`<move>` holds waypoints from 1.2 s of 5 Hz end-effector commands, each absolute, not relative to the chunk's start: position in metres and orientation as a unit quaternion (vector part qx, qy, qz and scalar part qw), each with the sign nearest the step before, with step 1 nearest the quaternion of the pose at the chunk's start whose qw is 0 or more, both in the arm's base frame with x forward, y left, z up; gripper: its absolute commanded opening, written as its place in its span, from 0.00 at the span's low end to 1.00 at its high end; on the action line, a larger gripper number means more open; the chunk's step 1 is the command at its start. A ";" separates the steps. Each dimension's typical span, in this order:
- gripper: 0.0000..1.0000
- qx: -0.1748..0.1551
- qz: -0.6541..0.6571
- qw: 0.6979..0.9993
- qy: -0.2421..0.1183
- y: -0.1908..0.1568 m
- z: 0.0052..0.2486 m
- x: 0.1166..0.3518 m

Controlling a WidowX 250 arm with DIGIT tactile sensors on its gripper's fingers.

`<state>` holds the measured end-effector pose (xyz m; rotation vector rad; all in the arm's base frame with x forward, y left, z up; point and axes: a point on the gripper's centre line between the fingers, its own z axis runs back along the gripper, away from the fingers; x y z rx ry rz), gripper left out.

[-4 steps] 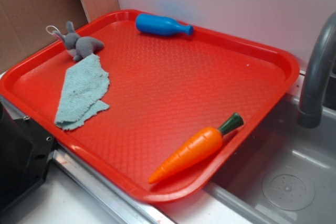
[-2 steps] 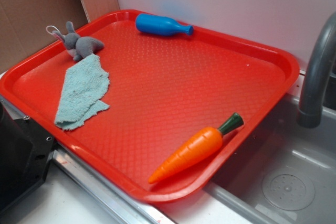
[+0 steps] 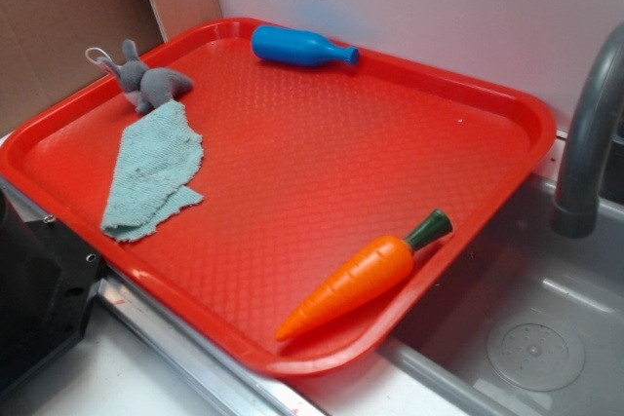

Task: Grab the gray animal.

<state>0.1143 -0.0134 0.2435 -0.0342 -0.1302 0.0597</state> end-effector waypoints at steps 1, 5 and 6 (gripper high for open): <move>1.00 -0.031 -0.051 0.995 -0.086 -0.028 0.252 0.099; 1.00 -0.019 -0.061 0.997 -0.052 -0.017 0.214 0.188; 1.00 -0.009 -0.114 0.991 -0.065 -0.013 0.211 0.189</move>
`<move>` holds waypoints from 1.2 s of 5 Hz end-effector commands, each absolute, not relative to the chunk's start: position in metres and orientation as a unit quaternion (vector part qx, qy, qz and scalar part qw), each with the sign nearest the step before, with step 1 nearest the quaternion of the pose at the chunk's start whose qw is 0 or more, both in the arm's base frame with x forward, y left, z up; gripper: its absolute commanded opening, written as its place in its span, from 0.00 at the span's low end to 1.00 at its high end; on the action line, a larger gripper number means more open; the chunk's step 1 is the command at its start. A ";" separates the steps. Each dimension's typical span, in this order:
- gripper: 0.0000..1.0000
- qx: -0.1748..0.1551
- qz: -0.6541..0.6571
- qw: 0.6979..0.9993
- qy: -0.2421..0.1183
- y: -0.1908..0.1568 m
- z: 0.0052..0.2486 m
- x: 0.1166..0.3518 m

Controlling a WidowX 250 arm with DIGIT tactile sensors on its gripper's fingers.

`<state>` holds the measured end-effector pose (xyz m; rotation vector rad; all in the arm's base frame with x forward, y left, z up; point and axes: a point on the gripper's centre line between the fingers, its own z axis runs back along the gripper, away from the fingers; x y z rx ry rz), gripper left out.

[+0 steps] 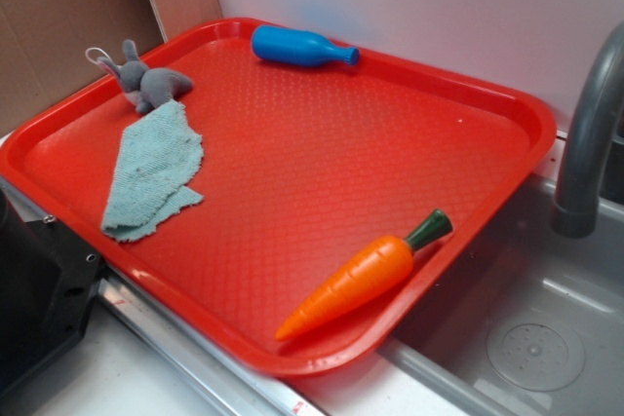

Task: Grab the gray animal.

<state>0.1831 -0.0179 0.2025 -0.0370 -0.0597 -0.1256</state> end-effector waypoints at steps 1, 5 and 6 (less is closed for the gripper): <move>1.00 -0.012 -0.168 0.983 -0.076 0.005 0.204 0.187; 1.00 -0.003 -0.263 0.964 -0.028 0.085 0.142 0.216; 1.00 -0.022 -0.311 0.950 -0.017 0.105 0.122 0.220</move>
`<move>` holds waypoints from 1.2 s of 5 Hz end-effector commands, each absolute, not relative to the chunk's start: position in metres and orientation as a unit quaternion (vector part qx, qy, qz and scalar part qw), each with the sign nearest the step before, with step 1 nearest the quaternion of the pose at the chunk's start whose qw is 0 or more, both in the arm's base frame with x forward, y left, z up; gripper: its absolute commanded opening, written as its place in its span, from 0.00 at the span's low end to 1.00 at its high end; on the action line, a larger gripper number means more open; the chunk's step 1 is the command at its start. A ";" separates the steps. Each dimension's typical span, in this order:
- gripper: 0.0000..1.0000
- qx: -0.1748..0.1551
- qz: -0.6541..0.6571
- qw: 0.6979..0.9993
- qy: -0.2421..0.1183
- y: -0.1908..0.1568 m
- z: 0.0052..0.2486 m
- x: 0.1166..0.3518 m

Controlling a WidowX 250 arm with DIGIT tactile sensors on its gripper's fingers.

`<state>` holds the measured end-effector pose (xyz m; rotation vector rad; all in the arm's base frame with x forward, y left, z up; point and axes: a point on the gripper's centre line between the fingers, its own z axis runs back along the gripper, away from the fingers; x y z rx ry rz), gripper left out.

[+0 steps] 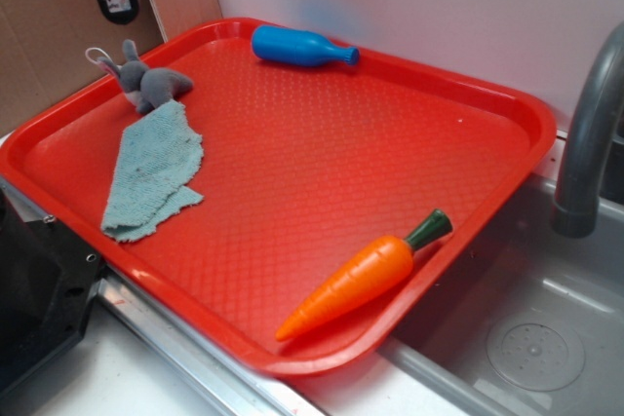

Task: Grab the gray animal.

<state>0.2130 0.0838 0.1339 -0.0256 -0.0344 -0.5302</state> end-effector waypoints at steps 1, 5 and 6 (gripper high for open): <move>1.00 -0.015 -0.294 0.956 0.012 0.119 0.103 0.229; 1.00 0.030 -0.220 0.972 0.083 0.171 0.043 0.207; 0.89 0.039 -0.196 0.974 0.110 0.171 0.036 0.207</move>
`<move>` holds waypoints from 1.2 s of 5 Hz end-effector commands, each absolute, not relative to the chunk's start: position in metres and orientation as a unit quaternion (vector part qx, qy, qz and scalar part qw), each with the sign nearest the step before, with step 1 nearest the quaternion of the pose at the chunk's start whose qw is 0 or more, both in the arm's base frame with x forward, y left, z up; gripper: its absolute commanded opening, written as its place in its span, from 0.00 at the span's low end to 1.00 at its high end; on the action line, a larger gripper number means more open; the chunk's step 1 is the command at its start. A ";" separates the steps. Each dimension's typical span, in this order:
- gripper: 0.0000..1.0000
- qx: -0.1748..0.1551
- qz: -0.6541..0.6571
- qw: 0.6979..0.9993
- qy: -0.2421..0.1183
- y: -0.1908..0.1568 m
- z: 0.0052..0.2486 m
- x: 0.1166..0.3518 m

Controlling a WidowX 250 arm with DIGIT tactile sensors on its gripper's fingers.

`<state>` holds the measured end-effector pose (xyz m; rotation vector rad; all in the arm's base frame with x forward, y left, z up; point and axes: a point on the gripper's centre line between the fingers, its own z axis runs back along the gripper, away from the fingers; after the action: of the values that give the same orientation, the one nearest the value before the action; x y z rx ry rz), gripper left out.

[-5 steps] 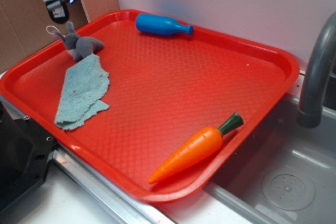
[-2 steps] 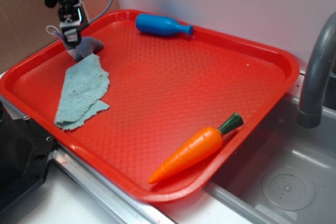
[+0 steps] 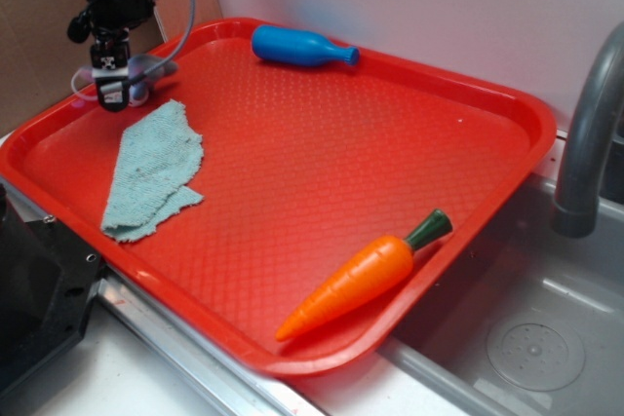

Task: Grab the gray animal.

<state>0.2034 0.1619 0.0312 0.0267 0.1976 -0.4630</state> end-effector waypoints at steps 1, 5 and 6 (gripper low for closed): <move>0.00 0.039 -0.206 0.972 0.105 0.173 0.037 0.207; 0.00 0.018 0.111 0.994 0.002 0.144 0.148 0.194; 0.00 0.018 0.231 0.973 0.017 0.095 0.175 0.201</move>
<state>0.1929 0.0933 0.1599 0.0193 0.0980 0.4760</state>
